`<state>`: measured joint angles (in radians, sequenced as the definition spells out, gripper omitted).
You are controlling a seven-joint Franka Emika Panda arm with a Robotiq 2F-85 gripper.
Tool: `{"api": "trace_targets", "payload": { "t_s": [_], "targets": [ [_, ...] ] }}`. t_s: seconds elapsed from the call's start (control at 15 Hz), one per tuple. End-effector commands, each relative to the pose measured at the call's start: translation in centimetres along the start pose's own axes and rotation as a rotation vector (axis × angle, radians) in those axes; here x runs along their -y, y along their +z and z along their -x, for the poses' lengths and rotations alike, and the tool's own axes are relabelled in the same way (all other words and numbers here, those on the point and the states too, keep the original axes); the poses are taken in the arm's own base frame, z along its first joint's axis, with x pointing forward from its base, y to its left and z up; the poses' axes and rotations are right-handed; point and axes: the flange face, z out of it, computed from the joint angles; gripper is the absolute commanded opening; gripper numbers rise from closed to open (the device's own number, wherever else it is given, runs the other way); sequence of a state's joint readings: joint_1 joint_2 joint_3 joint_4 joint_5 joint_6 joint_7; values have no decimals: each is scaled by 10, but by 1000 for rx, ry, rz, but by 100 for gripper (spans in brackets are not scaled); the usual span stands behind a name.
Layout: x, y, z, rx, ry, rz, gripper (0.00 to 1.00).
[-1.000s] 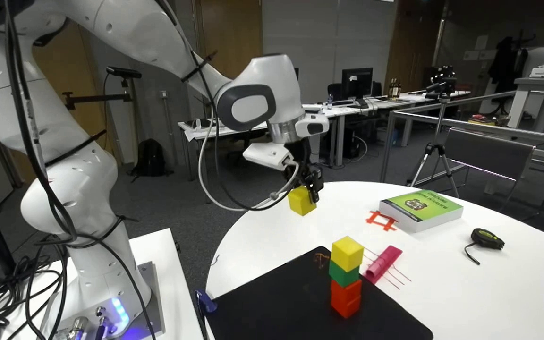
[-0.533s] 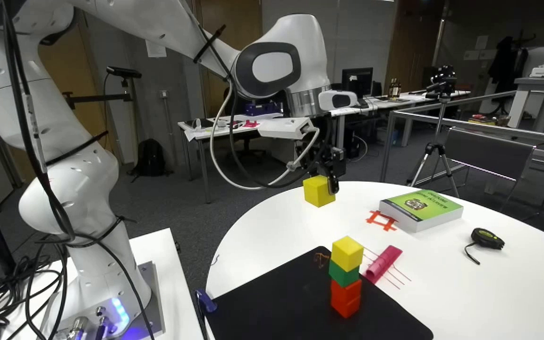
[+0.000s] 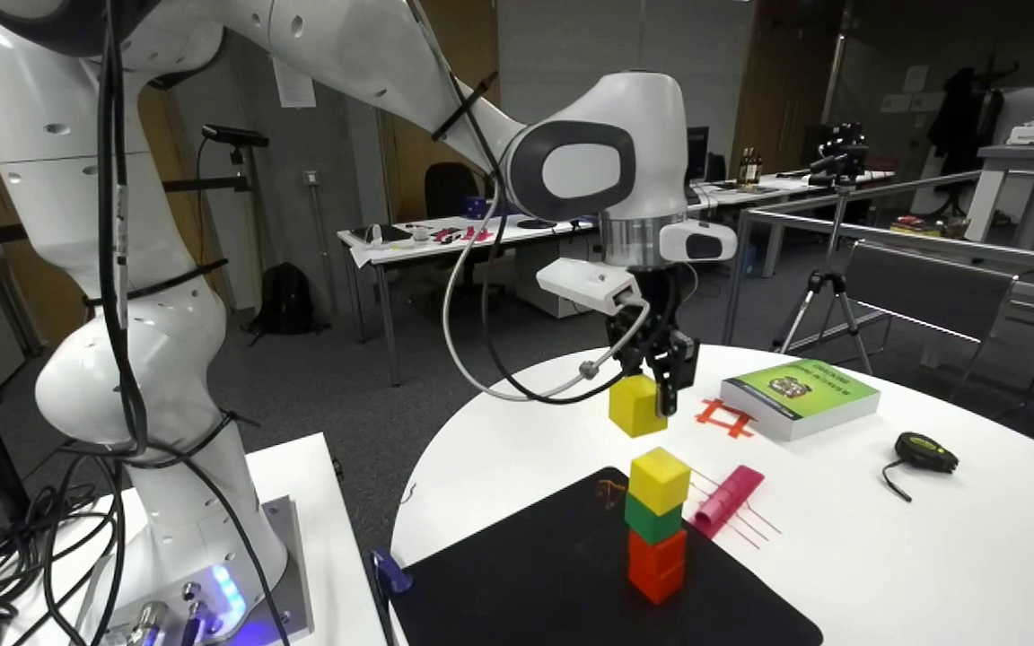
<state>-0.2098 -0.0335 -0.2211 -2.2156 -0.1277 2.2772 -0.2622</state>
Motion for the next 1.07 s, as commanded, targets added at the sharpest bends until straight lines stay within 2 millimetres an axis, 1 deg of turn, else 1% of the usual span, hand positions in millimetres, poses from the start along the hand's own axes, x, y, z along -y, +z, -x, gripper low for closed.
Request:
{"api": "trace_targets", "payload": {
  "t_s": [0.0, 0.27, 0.33, 0.53, 1.0],
  "targets": [
    [-1, 1, -2, 3, 3, 0, 56],
    [-2, 1, -5, 2, 4, 1, 56],
    [-2, 1, -5, 2, 4, 1, 31],
    [2, 2, -5, -8, -8, 9, 31],
    [-5, 1, -7, -10, -12, 16, 31]
  ]
}}
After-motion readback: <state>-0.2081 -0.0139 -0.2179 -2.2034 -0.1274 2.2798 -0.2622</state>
